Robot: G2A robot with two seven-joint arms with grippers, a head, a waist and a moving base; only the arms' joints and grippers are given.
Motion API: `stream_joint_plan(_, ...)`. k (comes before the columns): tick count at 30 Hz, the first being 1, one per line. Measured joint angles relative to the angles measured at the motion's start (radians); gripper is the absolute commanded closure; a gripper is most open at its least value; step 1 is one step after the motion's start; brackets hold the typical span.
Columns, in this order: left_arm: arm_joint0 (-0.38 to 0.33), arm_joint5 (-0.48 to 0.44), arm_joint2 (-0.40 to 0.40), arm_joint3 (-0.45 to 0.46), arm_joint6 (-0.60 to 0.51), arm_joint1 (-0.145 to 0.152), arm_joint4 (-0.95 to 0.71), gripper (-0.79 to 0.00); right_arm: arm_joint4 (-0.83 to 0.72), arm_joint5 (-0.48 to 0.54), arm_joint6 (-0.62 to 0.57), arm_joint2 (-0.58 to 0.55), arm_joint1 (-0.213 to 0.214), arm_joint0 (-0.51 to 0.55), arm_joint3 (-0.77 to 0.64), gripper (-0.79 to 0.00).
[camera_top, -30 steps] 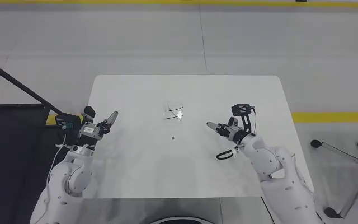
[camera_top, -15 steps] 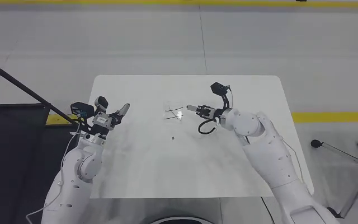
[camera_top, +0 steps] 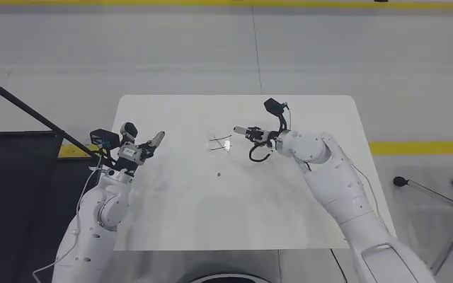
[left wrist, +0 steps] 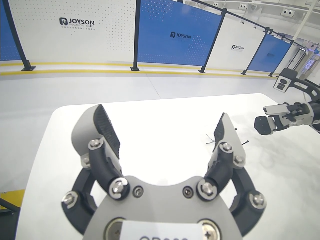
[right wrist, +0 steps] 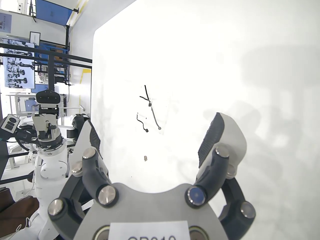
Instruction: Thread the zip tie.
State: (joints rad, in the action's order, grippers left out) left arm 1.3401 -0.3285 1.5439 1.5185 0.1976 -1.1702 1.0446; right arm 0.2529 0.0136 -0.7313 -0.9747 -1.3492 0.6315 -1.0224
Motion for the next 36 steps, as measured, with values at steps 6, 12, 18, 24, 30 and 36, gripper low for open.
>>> stream_joint_plan(6, 0.006, 0.028, 0.001, 0.013, -0.026, -0.003, -0.026, -0.785, 0.012, -0.006, 0.079, 0.023, -0.013, 0.013, -0.034, -0.523)
stream_joint_plan(12, 0.008, 0.054, -0.002, 0.022, -0.045, -0.004, -0.028, -0.785, 0.028, -0.052, 0.043, 0.077, -0.037, -0.054, 0.029, -0.554)
stream_joint_plan(18, 0.008, 0.054, -0.002, 0.022, -0.045, -0.004, -0.028, -0.785, 0.019, -0.056, 0.004, 0.131, -0.069, -0.123, 0.131, -0.449)
stream_joint_plan(24, 0.008, 0.054, -0.002, 0.022, -0.045, -0.004, -0.028, -0.785, 0.017, -0.059, 0.008, 0.171, -0.101, -0.173, 0.22, -0.422)
stream_joint_plan(30, 0.008, 0.054, -0.002, 0.022, -0.045, -0.004, -0.028, -0.785, 0.007, -0.057, 0.018, 0.196, -0.128, -0.207, 0.289, -0.348)
stream_joint_plan(36, 0.008, 0.054, -0.002, 0.022, -0.045, -0.004, -0.028, -0.785, -0.012, -0.019, 0.003, 0.207, -0.149, -0.226, 0.335, -0.286)
